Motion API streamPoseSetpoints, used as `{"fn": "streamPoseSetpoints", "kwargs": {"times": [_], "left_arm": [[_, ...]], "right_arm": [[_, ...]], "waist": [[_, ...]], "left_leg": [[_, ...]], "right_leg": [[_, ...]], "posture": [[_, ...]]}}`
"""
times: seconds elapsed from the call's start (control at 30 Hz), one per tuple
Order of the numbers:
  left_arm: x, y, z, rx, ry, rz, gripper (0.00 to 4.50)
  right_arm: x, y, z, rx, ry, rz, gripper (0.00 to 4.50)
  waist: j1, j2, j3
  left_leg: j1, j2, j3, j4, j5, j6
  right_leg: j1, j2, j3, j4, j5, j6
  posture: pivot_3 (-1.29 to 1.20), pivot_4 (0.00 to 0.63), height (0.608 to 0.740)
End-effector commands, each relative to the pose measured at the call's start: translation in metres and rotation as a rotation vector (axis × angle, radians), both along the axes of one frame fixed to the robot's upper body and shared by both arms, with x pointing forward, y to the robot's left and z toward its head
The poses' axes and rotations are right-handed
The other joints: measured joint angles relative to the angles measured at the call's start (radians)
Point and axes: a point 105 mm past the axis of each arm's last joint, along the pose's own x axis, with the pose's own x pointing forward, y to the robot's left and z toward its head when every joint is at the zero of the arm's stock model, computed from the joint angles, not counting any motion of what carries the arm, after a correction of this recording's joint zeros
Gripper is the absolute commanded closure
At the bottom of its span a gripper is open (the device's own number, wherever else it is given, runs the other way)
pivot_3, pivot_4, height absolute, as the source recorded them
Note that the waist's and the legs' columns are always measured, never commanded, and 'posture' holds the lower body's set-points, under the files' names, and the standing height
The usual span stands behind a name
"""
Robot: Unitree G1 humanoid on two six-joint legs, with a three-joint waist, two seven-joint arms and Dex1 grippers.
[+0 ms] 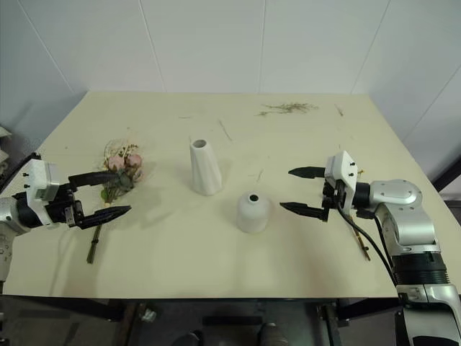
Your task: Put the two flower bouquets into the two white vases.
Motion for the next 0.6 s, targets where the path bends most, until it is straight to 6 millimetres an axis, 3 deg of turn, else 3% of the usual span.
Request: {"fn": "streamPoseSetpoints", "kwargs": {"times": [0.03,0.3,0.47,0.6], "left_arm": [[0.001,-0.006,0.012,0.006,-0.052,-0.013,0.03],[0.001,0.005,0.001,0.056,0.017,0.043,0.03],[-0.001,0.008,0.009,0.056,0.082,0.081,0.03],[0.000,0.038,-0.003,0.183,0.323,0.310,0.03]], "right_arm": [[-0.003,-0.002,0.015,0.025,-0.059,-0.006,0.00],[-0.005,0.008,0.021,0.054,-0.069,0.025,0.00],[-0.002,0.021,0.034,0.083,-0.111,0.077,0.00],[-0.007,0.038,0.045,0.108,-0.137,0.167,0.00]], "waist": [[0.000,0.000,0.000],[-0.003,0.000,0.000],[-0.004,0.000,0.000],[-0.006,-0.001,0.001]], "left_leg": [[0.000,0.000,0.000,0.000,0.000,0.000],[0.000,0.000,0.000,0.001,0.000,0.000],[0.001,0.000,0.000,0.001,0.000,0.000],[0.001,0.000,0.000,0.001,0.000,0.000]], "right_leg": [[0.000,0.000,0.000,0.000,0.000,0.000],[0.000,0.000,0.000,0.001,0.000,0.000],[0.000,0.000,0.000,0.002,0.000,0.000],[0.000,0.000,0.001,0.001,0.000,0.000]], "posture": [[0.00,0.150,0.740],[0.00,0.150,0.740],[0.00,0.150,0.740],[0.00,0.150,0.740]]}}
